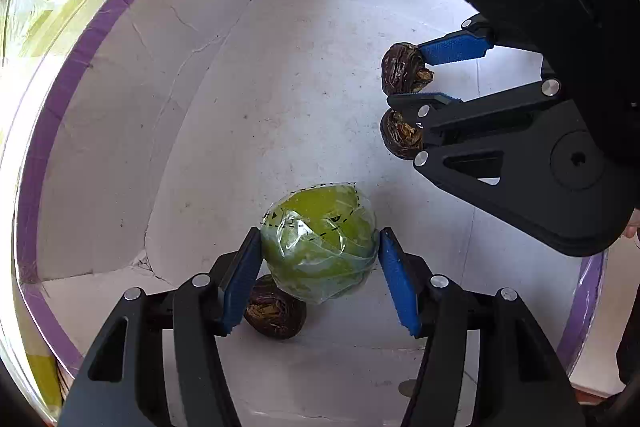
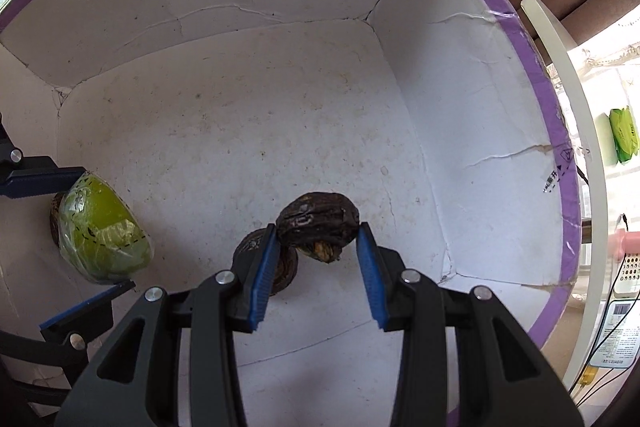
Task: Organize fruits
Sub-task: 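Lower into the box and open both tools to release cabbage and dried fruit, then withdraw both open tools from the box back toward the remaining fruit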
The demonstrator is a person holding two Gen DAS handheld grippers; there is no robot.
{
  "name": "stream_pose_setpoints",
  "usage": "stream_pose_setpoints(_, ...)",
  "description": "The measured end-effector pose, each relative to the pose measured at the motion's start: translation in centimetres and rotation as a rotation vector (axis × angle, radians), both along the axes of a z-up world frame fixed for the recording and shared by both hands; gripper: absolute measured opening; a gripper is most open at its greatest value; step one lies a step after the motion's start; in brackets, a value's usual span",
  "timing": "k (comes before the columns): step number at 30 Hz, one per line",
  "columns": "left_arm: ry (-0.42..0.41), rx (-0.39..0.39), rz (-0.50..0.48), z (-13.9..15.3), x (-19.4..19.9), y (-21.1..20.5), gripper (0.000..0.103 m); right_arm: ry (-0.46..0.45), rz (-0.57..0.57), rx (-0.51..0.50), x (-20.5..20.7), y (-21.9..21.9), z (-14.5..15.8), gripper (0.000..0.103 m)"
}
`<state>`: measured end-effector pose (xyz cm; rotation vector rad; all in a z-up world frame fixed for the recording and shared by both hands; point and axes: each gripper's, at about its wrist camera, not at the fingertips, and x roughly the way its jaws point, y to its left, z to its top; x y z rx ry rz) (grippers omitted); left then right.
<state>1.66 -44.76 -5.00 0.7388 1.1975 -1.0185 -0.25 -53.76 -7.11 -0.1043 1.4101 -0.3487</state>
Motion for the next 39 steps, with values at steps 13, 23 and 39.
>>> stream_pose_setpoints(13,0.081,-0.075,0.032,0.4,1.1,0.8,0.076,-0.027,-0.024,0.056,0.3,-1.1,0.7,0.049)
stream_pose_setpoints(23,0.003,-0.215,0.057,2.6,0.8,3.0,0.088,-0.103,-0.053,0.064,-0.1,-1.7,2.0,0.061)
stream_pose_setpoints(39,-0.484,-0.347,0.296,8.9,-1.1,6.1,0.09,-0.334,-0.126,0.196,-3.0,-2.9,5.8,0.085)
